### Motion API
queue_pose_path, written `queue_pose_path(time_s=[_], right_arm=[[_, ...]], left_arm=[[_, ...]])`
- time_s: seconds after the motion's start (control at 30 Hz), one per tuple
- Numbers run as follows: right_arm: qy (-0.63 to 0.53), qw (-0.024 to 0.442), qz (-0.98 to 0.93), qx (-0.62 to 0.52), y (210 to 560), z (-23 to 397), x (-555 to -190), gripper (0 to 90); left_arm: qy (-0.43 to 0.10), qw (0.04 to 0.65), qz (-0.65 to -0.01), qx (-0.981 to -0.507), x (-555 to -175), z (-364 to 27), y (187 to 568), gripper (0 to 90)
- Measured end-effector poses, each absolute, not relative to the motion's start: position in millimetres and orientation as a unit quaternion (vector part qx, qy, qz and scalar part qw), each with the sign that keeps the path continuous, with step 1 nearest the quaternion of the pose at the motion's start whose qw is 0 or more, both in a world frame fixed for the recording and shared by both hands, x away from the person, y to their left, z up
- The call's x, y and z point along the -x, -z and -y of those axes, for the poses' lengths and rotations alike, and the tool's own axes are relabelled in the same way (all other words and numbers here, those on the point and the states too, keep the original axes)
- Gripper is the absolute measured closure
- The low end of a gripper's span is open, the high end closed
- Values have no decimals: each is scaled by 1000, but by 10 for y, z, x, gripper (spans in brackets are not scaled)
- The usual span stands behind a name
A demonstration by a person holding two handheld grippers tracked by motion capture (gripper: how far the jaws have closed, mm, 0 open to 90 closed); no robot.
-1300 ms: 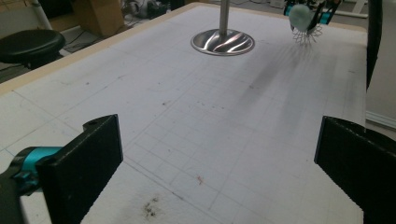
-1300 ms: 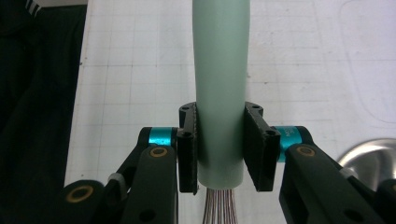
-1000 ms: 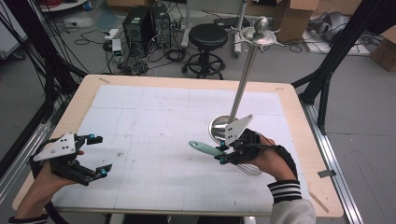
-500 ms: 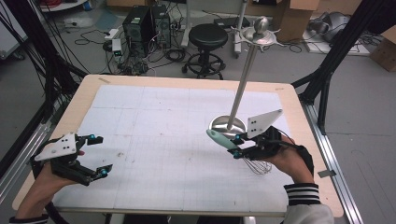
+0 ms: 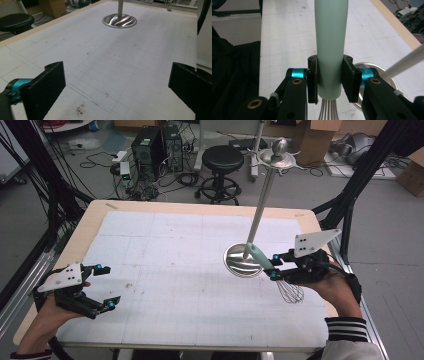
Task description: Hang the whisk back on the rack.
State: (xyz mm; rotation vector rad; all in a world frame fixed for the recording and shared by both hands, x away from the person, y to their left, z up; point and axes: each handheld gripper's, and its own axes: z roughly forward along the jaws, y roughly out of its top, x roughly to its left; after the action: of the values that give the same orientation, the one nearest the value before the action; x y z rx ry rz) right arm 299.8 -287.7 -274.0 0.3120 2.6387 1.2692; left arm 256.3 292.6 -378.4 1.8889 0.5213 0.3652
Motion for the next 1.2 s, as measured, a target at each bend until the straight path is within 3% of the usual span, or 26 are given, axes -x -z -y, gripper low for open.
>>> queue_pose_path(time_s=[1.2], right_arm=[[-501, 125, -830, -209, 2152, 3747, -3235, 693]], left_arm=[[-151, 538, -225, -799, -2572, -2921, 3818, 17]])
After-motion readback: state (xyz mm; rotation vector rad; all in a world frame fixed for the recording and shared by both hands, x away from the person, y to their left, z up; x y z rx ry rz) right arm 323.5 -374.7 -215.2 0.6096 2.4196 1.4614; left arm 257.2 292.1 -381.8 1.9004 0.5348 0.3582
